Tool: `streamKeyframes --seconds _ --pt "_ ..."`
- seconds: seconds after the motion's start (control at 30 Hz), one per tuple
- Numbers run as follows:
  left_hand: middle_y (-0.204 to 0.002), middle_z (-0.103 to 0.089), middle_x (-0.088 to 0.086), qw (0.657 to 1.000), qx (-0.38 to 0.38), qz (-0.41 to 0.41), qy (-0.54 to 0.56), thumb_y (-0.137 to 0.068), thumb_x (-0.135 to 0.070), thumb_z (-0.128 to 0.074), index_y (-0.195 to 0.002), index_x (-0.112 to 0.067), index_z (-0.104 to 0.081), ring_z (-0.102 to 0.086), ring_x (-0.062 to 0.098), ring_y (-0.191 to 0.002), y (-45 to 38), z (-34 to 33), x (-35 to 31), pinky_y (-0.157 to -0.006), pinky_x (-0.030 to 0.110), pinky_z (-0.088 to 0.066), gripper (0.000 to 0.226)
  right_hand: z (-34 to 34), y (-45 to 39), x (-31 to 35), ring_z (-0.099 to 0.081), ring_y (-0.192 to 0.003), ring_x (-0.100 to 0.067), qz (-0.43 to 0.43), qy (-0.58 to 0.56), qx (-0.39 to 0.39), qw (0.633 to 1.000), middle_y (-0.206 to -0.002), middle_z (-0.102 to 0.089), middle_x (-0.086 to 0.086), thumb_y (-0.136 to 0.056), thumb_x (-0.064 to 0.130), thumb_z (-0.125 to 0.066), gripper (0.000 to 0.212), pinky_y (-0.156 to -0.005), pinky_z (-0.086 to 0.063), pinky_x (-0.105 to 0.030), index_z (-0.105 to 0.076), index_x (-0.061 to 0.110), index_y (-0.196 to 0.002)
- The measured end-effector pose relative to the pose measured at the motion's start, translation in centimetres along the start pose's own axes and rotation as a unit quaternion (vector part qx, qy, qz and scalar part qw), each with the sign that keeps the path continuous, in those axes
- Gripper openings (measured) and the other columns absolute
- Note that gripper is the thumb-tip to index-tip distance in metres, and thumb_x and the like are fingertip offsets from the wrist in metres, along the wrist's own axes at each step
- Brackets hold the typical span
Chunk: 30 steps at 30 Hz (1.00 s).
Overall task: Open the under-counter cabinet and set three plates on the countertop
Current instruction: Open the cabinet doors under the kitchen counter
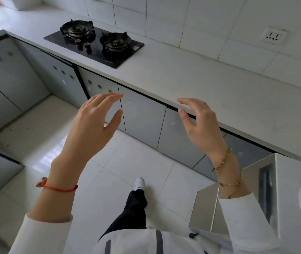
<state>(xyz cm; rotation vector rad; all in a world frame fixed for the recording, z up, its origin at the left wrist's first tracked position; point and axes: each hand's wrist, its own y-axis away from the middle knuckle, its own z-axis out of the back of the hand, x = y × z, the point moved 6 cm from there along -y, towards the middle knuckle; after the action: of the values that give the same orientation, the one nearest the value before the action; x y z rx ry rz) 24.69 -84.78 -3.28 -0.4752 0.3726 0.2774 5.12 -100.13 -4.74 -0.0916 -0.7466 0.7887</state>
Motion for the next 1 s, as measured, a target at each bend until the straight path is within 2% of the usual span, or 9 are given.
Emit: streamKeyframes --seconds 0.17,0.37,0.43,0.57,0.77,1.0 --pt "-0.133 -0.059 -0.001 1.000 -0.003 0.000 -0.002 -0.097 -0.029 -0.050 -0.135 -0.018 -0.052 -0.054 0.018 -0.125 -5.8 -2.2 2.7 -0.108 0.041 -0.043 0.039 -2.0 -5.9 -2.4 -0.050 -0.125 -0.015 -0.004 0.000 -0.001 1.000 -0.126 -0.062 0.000 -0.099 0.023 -0.049 0.031 -0.109 -0.040 -0.036 -0.058 0.012 -0.126" --pt "-0.132 -0.059 0.000 1.000 0.010 -0.001 0.000 -0.097 -0.029 -0.049 -0.134 -0.017 -0.054 -0.055 0.019 -0.123 -13.0 -4.4 5.5 -0.105 0.042 -0.045 0.038 -3.5 -13.2 -4.2 -0.050 -0.125 -0.017 -0.012 0.007 -0.001 1.000 -0.127 -0.062 -0.002 -0.098 0.021 -0.049 0.031 -0.108 -0.039 -0.032 -0.059 0.010 -0.126" --pt "-0.132 -0.059 0.000 1.000 0.014 -0.003 -0.003 -0.097 -0.029 -0.049 -0.134 -0.018 -0.053 -0.055 0.019 -0.123 -14.9 -5.0 6.3 -0.105 0.041 -0.046 0.039 -4.0 -15.0 -4.8 -0.050 -0.125 -0.017 -0.015 0.007 -0.001 1.000 -0.126 -0.062 -0.001 -0.098 0.022 -0.049 0.031 -0.109 -0.039 -0.034 -0.058 0.010 -0.126" --pt "-0.133 -0.058 -0.002 1.000 0.022 0.000 -0.012 -0.098 -0.029 -0.050 -0.135 -0.019 -0.053 -0.053 0.018 -0.126 -17.7 -6.2 7.6 -0.109 0.037 -0.041 0.039 -5.0 -17.7 -6.0 -0.050 -0.125 -0.017 -0.022 0.005 0.000 1.000 -0.126 -0.062 -0.001 -0.098 0.022 -0.049 0.031 -0.108 -0.040 -0.038 -0.058 0.011 -0.126" --pt "-0.132 -0.059 -0.003 1.000 0.029 0.004 -0.009 -0.098 -0.028 -0.050 -0.133 -0.019 -0.055 -0.053 0.017 -0.125 -18.9 -8.4 8.7 -0.109 0.041 -0.041 0.037 -6.5 -18.9 -8.4 -0.051 -0.124 -0.019 -0.027 0.005 0.003 1.000 -0.126 -0.063 -0.003 -0.098 0.020 -0.049 0.031 -0.106 -0.042 -0.040 -0.059 0.009 -0.125" --pt "-0.129 -0.062 -0.002 0.998 0.054 0.008 -0.021 -0.097 -0.027 -0.049 -0.130 -0.016 -0.057 -0.056 0.019 -0.122 -16.3 -15.3 10.2 -0.108 0.041 -0.041 0.035 -10.6 -16.7 -13.7 -0.051 -0.123 -0.020 -0.030 0.013 0.030 0.999 -0.125 -0.062 -0.004 -0.099 0.021 -0.049 0.031 -0.106 -0.042 -0.042 -0.058 0.009 -0.126"
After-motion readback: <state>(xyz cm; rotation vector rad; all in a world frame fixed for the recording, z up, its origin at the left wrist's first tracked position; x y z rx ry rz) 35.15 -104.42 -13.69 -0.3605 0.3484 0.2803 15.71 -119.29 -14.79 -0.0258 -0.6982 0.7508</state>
